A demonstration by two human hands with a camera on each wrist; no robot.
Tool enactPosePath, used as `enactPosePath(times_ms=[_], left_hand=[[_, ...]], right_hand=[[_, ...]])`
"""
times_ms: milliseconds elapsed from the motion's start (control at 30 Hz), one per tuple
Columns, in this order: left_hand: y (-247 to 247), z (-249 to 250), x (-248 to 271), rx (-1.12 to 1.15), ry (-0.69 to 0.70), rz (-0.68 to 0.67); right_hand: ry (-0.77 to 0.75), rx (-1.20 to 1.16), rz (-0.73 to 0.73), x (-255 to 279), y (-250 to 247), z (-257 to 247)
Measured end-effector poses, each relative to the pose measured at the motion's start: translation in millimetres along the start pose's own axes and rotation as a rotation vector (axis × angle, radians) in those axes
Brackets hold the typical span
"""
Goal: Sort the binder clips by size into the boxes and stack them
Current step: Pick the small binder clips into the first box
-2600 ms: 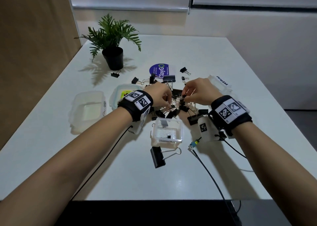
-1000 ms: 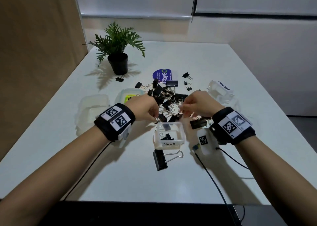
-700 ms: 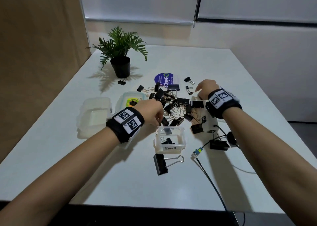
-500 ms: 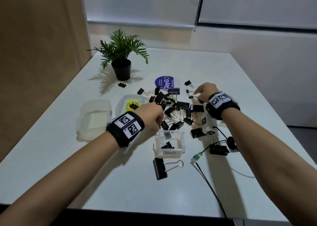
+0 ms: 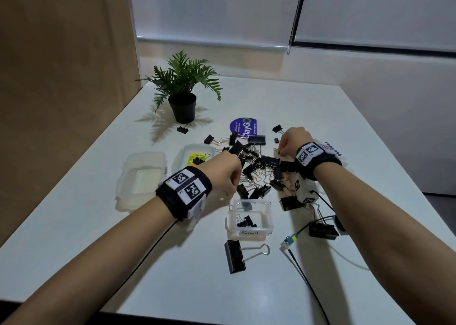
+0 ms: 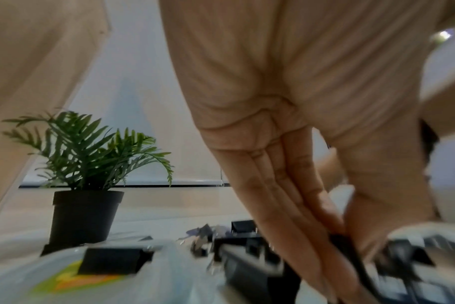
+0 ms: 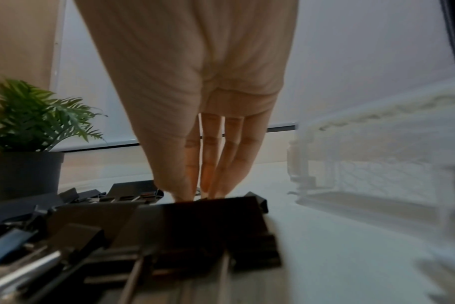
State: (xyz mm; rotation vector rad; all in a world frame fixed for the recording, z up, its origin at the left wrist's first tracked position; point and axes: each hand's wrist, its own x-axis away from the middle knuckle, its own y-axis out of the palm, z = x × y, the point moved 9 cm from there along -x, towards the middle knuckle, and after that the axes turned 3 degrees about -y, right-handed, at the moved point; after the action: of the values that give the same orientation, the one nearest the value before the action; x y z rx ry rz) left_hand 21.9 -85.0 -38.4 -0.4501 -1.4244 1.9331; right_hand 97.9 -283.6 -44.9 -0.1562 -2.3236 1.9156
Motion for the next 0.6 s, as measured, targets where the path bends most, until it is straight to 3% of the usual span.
enactPosePath(times_ms=[133, 333, 467, 600], left_hand=[[-40.4, -8.9, -9.4, 0.214, 0.020, 0.127], [-67.3, -55.8, -46.2, 0.504, -0.174, 0.221], [-57.1, -50.6, -71.5, 0.466, -0.177, 0.168], [-45.2, -29.6, -96.8, 0.144, -0.111, 0.150]], right_hand=[[-0.001, -0.015, -0.023, -3.9, 1.8, -0.1], [-0.029, -0.013, -0.046, -7.0, 2.1, 0.9], [-0.016, -0.108, -0.009, -13.4, -2.7, 9.3], [-0.010, -0.157, 0.067, -22.2, -10.1, 12.7]])
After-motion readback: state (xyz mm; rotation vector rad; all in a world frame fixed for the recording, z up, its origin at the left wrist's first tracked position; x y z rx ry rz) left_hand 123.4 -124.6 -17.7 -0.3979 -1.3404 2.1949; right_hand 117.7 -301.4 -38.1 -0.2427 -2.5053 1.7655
